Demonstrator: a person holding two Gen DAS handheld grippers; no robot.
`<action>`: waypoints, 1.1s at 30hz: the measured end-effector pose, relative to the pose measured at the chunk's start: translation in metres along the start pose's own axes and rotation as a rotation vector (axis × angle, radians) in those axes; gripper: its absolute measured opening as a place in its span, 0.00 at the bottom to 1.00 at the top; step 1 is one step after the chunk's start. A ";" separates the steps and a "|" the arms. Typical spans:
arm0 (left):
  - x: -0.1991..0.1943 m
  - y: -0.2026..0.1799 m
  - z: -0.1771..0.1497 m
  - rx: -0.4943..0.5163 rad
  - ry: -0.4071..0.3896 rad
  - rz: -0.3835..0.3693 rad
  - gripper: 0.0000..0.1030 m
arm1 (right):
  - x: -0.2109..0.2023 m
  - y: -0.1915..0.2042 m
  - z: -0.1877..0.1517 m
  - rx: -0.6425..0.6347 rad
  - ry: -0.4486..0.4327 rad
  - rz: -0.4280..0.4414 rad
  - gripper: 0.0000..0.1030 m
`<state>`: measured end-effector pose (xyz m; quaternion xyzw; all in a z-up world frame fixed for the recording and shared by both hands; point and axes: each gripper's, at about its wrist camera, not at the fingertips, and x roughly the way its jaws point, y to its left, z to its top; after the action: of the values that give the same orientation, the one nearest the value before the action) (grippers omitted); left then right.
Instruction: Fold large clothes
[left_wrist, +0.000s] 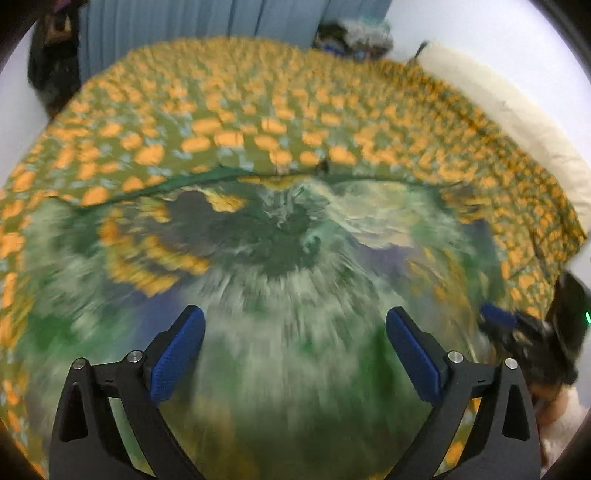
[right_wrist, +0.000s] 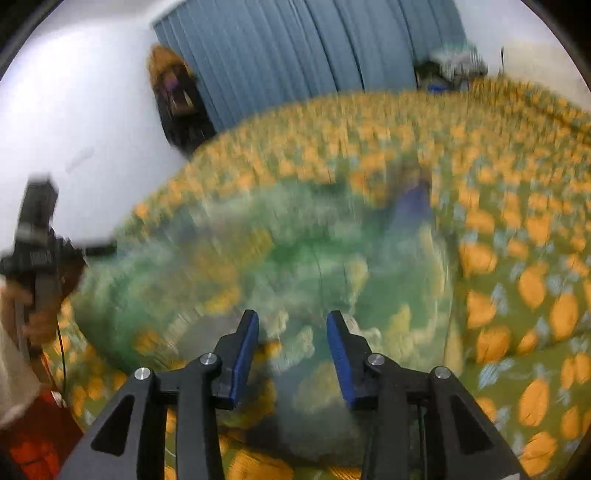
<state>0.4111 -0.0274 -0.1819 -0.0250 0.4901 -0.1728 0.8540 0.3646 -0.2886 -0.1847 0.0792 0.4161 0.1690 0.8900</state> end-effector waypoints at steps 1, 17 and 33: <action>0.016 0.001 0.005 -0.002 0.020 0.031 0.96 | 0.003 -0.002 -0.001 0.004 0.004 0.002 0.38; 0.048 -0.001 0.030 0.032 0.047 0.120 0.99 | 0.003 -0.016 -0.002 0.045 -0.003 0.048 0.38; -0.023 -0.056 -0.101 0.329 -0.051 0.187 0.99 | -0.001 -0.018 -0.007 0.082 -0.019 0.040 0.38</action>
<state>0.2998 -0.0596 -0.2036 0.1563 0.4334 -0.1698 0.8712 0.3627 -0.3059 -0.1933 0.1257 0.4127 0.1689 0.8862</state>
